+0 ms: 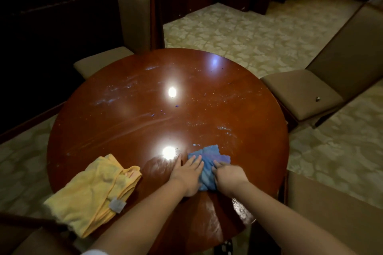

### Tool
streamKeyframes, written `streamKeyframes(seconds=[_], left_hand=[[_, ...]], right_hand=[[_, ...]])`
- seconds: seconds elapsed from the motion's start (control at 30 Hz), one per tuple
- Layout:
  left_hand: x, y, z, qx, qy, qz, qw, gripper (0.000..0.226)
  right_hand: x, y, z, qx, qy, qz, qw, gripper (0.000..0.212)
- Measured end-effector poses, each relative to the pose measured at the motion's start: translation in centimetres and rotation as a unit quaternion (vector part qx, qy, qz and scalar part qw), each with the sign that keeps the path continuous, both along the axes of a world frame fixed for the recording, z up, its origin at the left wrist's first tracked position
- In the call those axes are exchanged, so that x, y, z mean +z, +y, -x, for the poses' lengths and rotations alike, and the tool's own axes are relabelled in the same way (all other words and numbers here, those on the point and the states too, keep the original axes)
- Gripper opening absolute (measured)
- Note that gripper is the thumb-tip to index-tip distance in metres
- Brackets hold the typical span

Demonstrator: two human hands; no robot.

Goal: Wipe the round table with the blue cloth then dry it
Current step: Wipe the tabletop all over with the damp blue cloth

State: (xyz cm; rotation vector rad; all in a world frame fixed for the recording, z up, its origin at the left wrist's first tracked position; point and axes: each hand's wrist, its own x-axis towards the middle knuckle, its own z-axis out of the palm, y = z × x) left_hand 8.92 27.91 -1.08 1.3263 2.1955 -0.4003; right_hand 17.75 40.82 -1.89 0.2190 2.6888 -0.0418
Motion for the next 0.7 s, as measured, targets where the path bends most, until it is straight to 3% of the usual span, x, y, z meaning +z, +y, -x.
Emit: streamKeyframes(seconds=[0.27, 0.47, 0.7], left_hand=[[-0.5, 0.0, -2.7, -0.087, 0.032, 0.035, 0.995, 0.072], [0.0, 2.6, 0.0, -0.007, 0.023, 0.016, 1.000, 0.073], [-0.4, 1.0, -2.5, -0.071, 0.009, -0.005, 0.997, 0.072]], right_hand=[[2.1, -2.1, -2.9, 0.043, -0.068, -0.047, 0.996, 0.030], [1.5, 0.6, 0.9, 0.048, -0.029, -0.062, 0.996, 0.039], [2.1, -0.8, -3.8, 0.040, -0.048, -0.047, 0.997, 0.038]])
